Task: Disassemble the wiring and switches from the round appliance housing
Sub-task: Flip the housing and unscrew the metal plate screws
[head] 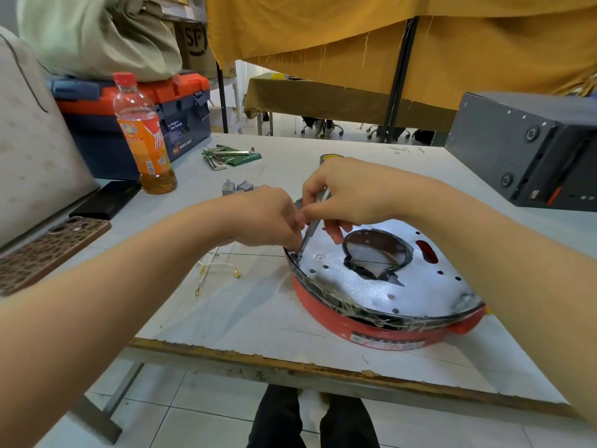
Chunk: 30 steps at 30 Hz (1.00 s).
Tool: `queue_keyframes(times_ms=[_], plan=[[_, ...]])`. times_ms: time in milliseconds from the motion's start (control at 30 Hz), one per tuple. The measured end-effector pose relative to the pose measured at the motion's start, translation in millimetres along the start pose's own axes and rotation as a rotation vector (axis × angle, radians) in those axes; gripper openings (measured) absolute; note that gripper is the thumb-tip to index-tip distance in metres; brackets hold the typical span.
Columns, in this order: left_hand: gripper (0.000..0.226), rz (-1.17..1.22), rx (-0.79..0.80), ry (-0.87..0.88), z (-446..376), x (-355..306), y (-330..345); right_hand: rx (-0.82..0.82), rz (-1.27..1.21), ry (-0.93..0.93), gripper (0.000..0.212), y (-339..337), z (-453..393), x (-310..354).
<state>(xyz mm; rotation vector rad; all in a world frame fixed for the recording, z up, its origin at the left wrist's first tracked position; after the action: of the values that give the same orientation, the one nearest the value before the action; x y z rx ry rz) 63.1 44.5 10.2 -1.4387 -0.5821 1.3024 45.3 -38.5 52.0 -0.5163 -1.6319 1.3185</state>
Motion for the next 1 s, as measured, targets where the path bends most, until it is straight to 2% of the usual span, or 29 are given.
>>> queue_keyframes(times_ms=[100,200,400,667,1000], plan=[[0.003,0.007,0.005,0.007,0.4,-0.4,1.0,-0.001,-0.001,0.004,0.012,-1.5,1.9,-1.9],[0.008,0.005,-0.005,0.012,1.4,-1.5,1.1,0.026,-0.008,-0.013,0.009,-1.8,4.2,-0.7],[0.017,-0.032,-0.032,0.02,0.9,-5.1,-0.6,0.032,-0.028,-0.026,0.009,-1.4,4.7,-2.7],[0.01,-0.037,-0.026,0.027,-0.3,-5.1,2.8,0.002,-0.044,-0.035,0.008,-2.2,4.2,-4.3],[0.011,-0.03,-0.033,0.035,-1.2,-4.6,3.6,-0.008,-0.057,-0.028,0.005,-5.1,3.5,-4.4]])
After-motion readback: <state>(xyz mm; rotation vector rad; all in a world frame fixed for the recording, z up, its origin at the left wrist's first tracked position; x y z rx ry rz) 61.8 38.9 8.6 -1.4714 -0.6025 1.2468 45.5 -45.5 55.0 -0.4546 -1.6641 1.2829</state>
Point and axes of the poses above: each hand's wrist, its own z-axis away from the middle knuckle, its own y-axis out of the palm, x = y × z, the point moved 8 cm from there along -z, towards the middle knuckle
